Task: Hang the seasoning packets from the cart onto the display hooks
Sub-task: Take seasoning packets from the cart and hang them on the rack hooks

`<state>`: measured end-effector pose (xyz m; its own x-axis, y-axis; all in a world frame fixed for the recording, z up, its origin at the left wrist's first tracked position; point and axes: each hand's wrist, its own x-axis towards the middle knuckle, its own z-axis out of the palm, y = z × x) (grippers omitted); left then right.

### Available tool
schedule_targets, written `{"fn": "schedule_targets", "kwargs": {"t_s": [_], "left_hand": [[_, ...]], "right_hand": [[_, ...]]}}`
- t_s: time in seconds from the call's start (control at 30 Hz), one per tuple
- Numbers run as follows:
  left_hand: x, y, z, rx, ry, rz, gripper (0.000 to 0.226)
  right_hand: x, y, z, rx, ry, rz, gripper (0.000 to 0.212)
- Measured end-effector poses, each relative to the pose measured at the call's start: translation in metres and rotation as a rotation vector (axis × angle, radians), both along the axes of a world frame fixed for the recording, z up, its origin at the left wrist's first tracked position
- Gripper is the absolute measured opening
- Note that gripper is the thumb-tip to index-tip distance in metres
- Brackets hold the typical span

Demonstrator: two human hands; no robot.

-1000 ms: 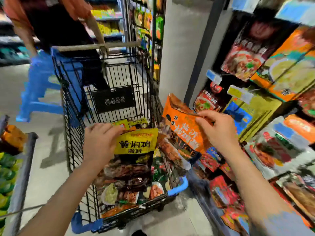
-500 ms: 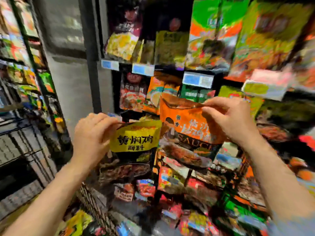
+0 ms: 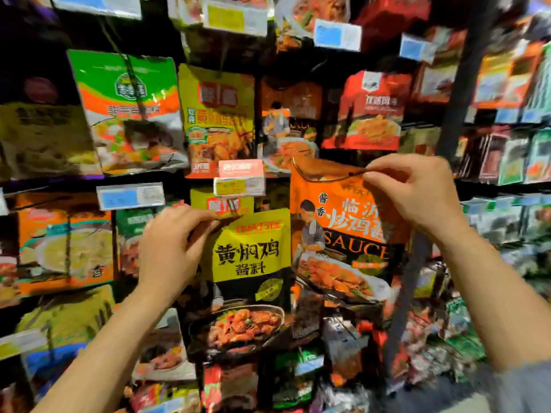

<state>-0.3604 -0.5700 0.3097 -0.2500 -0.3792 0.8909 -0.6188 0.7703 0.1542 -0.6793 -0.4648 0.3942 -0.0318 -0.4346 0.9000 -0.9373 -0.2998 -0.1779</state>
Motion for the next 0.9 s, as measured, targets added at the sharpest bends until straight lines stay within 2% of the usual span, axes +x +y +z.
{"fn": "schedule_targets", "kwargs": {"t_s": [0.2,0.33,0.57,0.63,0.77,0.9], "left_hand": [[-0.056,-0.026,0.034,-0.038,0.072,-0.054,0.033],[-0.077,-0.037,0.061,-0.085,0.079,-0.039,0.023],[-0.097,-0.042,0.096,-0.144,0.103,0.045,0.014],[-0.1,-0.041,0.104,-0.161,0.114,0.102,0.013],[-0.106,-0.041,0.124,-0.157,0.093,0.235,0.026],[-0.112,-0.042,0.143,-0.161,0.06,0.306,0.021]], "right_hand": [[-0.043,-0.006,0.032,-0.022,0.042,-0.107,0.017],[-0.068,-0.032,0.064,0.011,-0.021,-0.048,0.013],[-0.108,-0.101,0.108,-0.007,-0.211,0.326,0.015],[-0.112,-0.124,0.115,0.02,-0.263,0.416,0.016],[-0.11,-0.165,0.135,0.098,-0.405,0.58,0.015],[-0.107,-0.197,0.154,0.216,-0.61,0.761,0.009]]}}
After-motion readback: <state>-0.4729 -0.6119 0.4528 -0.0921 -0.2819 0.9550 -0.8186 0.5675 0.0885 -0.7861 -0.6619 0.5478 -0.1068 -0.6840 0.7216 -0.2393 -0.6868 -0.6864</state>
